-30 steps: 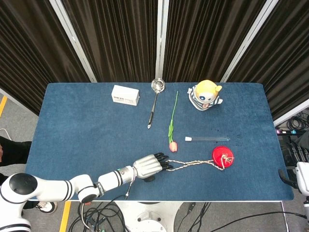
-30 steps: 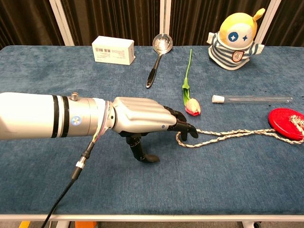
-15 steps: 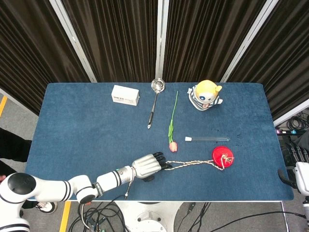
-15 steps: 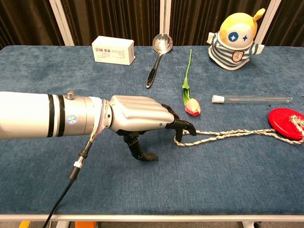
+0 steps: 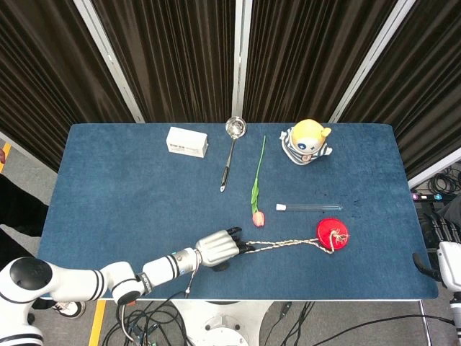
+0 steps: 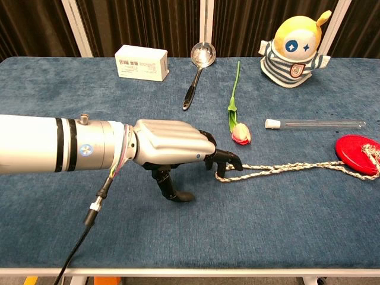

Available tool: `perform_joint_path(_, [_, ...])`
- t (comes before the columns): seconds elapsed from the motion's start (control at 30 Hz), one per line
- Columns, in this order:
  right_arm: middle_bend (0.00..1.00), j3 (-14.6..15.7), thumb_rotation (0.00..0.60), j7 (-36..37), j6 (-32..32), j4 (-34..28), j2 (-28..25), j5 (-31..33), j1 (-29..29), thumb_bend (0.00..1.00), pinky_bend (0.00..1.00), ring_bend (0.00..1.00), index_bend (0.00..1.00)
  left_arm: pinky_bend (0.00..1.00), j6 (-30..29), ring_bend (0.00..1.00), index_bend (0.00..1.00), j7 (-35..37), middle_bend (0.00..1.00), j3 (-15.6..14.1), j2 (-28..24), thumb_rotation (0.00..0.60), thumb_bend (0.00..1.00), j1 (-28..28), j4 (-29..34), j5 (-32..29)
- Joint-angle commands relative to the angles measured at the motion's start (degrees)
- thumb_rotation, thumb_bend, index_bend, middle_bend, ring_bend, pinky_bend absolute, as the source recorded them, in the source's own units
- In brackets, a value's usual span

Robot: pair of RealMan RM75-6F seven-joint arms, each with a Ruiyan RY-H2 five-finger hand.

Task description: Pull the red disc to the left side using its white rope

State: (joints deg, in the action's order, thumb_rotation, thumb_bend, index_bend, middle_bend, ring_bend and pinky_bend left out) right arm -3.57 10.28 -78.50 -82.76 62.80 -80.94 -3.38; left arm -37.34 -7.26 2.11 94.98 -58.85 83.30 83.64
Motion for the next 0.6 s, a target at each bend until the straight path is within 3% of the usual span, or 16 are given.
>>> perform_joint_path(0.03, [0.0, 0.01, 0.6, 0.0, 0.1, 0.01, 0.02, 0.04, -0.03, 0.27, 0.0, 0.0, 0.0, 0.09, -0.05, 0.35, 0.12, 0.15, 0.77, 0.06, -0.15, 0.6, 0.37, -0.09, 0.16, -0.04])
perform_joint_path(0.6, [0.0, 0.03, 0.6, -0.01, 0.46, 0.22, 0.23, 0.17, -0.12, 0.27, 0.0, 0.0, 0.0, 0.11, -0.55, 0.48, 0.15, -0.34, 0.84, 0.4, -0.91, 0.6, 0.38, -0.61, 1.16, -0.5])
